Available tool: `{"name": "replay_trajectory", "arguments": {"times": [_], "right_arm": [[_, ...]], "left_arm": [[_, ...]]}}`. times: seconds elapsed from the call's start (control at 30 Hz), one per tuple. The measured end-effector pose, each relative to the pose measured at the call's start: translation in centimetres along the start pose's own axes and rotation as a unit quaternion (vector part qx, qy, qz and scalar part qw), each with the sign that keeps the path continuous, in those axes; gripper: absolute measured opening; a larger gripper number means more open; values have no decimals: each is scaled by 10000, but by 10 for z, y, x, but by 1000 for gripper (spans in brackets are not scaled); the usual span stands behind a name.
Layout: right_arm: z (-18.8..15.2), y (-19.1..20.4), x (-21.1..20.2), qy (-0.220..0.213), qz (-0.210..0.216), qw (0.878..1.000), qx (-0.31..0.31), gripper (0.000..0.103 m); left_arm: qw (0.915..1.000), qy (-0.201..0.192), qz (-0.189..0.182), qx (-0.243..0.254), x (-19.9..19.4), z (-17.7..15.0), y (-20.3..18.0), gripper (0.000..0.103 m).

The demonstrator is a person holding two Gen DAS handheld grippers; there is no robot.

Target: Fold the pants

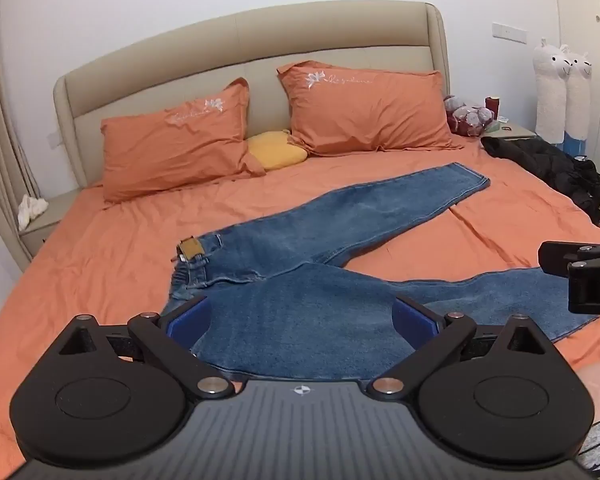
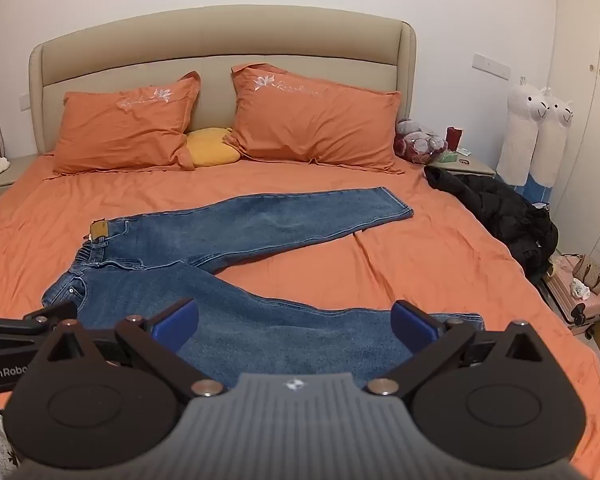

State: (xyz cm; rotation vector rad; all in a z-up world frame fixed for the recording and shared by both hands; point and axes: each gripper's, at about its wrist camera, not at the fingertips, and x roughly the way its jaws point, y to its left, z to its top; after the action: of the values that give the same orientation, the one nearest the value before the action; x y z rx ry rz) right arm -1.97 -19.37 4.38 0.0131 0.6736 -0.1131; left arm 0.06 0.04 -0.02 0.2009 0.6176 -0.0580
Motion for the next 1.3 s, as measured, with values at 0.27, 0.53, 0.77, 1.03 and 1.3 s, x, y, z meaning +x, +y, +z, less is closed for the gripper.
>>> {"name": "replay_trajectory", "arguments": {"times": [0.27,0.53,0.77,1.03,1.3], "right_arm": [[0,1,0,-30,-41,10000,-46,98],[-5,-1,2,5,-4,10000,-9,98],[-8,2,2,-8,32,10000,-53,98],[-6,3,2,3,54,10000,-82,98],[-6,3,-1,33,88,9999,-117,98]], "left_arm": [[9998,6,-58,-182,-6,-7,-11,103],[9993,167,-142,-289,0,2,-1,103],[9989,247,-95,-395,1,2,3,103],[9986,270,-65,-457,2,1,7,103],[9984,277,-88,-481,1,0,9,103]]}}
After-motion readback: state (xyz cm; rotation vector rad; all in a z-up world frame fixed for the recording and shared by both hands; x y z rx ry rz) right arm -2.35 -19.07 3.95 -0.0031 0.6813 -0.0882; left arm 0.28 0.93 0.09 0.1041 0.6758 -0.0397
